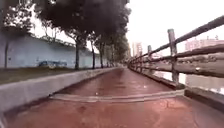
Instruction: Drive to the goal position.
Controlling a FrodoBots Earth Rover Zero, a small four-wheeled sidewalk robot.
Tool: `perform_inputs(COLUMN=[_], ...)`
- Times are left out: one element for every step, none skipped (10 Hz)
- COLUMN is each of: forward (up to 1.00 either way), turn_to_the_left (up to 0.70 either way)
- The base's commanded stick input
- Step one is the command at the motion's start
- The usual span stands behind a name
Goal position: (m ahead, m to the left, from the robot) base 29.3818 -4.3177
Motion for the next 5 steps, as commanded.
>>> perform_inputs(forward=[1.0, 1.0, 1.0, 1.0, 1.0], turn_to_the_left=[-0.07, -0.26, -0.27, -0.19, 0.0])
